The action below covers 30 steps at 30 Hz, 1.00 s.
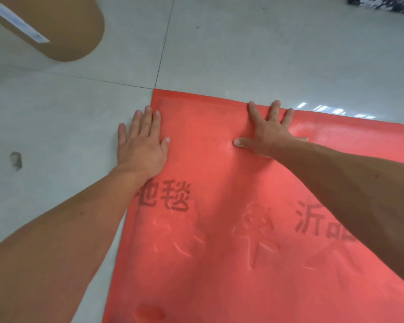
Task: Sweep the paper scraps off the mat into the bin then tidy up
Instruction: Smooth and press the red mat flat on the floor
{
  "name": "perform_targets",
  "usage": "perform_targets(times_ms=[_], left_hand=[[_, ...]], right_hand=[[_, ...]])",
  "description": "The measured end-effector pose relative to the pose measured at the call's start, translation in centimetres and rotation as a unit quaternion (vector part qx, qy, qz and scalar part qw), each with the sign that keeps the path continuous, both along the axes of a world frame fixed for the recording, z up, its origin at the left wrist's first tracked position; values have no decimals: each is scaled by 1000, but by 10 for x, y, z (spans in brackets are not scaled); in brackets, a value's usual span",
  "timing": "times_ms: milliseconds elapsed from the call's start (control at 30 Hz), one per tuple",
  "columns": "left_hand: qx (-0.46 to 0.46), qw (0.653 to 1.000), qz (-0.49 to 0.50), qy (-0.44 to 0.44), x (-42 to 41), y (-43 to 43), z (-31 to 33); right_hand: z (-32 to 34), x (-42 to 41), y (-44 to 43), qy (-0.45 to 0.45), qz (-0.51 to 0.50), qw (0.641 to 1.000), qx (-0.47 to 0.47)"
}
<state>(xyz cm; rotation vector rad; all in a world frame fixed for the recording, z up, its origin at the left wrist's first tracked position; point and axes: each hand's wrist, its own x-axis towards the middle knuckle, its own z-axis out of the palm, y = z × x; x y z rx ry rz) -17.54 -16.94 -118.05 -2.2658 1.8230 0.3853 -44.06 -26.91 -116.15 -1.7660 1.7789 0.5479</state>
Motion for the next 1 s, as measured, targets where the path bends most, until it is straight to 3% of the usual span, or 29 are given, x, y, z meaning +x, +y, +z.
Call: perform_targets(times_ms=[100,200,333,467,600,833,1000], left_hand=[[-13,998,-66,15,-16,32,2],[54,996,-25,59,-21,37,3],[120,990,-38,55,-18,10,18],[161,985,-33,54,-22,2,29],[153,986,-36,58,-26,9,24],[131,988,-41,75,-25,11,15],[105,991,-46,76,-24,13,16]], right_hand=[[-6,-1,-1,6,8,1000,-9],[-10,0,-3,19,22,1000,-9],[-1,13,-3,67,51,996,-7],[13,61,0,-4,162,986,-36],[6,126,-3,-61,286,956,-36],[-2,176,-7,35,381,923,-40],[-4,179,-4,53,389,919,-42]])
